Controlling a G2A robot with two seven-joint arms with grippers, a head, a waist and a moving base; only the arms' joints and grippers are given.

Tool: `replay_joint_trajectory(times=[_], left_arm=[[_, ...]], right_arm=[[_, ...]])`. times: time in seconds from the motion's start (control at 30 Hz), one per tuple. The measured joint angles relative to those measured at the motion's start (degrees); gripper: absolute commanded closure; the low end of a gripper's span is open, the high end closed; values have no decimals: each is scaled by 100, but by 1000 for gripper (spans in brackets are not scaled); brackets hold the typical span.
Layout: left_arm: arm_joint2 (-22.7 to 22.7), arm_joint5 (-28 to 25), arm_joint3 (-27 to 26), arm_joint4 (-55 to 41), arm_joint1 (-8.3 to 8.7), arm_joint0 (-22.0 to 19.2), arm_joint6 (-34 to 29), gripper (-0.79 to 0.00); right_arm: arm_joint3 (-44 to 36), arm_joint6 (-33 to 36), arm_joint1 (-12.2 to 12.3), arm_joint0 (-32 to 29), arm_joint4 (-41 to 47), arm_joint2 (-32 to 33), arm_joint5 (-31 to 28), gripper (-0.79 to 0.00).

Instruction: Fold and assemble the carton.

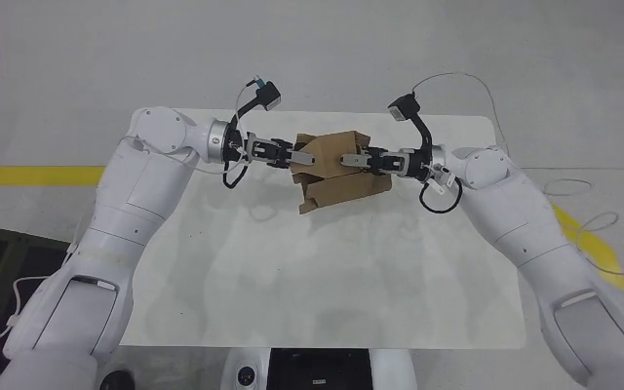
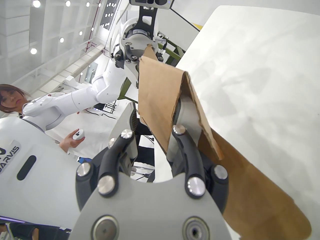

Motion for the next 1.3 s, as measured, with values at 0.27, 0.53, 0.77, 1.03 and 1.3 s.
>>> replay_joint_trajectory(times=[0.27,0.53,0.77,1.03,1.3], left_arm=[[95,2,59,-28,-15,-55,-2,0],[180,18,102,-79,-22,-89,-18,0],[213,28,138,-93,-11,-124,-29,-763],[173,-53,309,-457,-51,-167,84,-785],[156,-38,375,-969,-136,-147,247,-785]], right_arm=[[-66,172,36,130,289,-186,171,-175],[-29,157,10,234,481,-389,156,-83],[77,117,17,297,489,-512,116,0],[242,-101,22,378,390,-609,-101,0],[391,-352,-4,401,266,-708,-351,0]])
